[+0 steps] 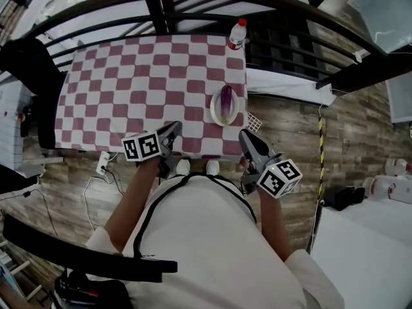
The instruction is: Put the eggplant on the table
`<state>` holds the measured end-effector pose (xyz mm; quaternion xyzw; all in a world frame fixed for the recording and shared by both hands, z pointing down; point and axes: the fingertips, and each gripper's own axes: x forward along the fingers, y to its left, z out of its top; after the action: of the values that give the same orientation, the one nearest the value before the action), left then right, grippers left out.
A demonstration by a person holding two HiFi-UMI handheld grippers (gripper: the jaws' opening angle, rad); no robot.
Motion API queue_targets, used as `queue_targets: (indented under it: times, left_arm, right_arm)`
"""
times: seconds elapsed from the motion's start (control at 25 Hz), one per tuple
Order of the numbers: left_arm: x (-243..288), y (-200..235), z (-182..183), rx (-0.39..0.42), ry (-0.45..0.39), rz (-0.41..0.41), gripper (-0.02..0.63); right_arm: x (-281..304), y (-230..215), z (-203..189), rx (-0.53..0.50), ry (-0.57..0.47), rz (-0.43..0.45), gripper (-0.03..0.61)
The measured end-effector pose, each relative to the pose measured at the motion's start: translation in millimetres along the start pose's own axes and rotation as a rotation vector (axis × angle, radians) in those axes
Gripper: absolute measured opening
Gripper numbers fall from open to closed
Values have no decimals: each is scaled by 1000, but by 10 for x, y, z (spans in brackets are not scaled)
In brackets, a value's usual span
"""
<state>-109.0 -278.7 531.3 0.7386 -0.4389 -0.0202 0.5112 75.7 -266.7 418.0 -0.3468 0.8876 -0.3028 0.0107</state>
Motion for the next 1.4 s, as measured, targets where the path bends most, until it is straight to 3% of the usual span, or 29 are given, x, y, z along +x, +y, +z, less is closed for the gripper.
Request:
queue_targets:
  times: [0.24,0.44,0.72,1.4]
  left_arm:
    - [-226,-282,211,110,-61,-29,8]
    - [-372,-546,327,251,-104,-32,6]
    - [-367,-1044,391,439,-134,-124,6]
    - [-105,-1056,362,483,-92,-136,6]
  right_arm:
    - [-24,76,32,-45,-11,4,8]
    - [-96,94,49,-60,-19,-6,8]
    - [-176,75,106,-80,-34,-22,8]
    - [-160,-35,115,-106,-39,-55,8]
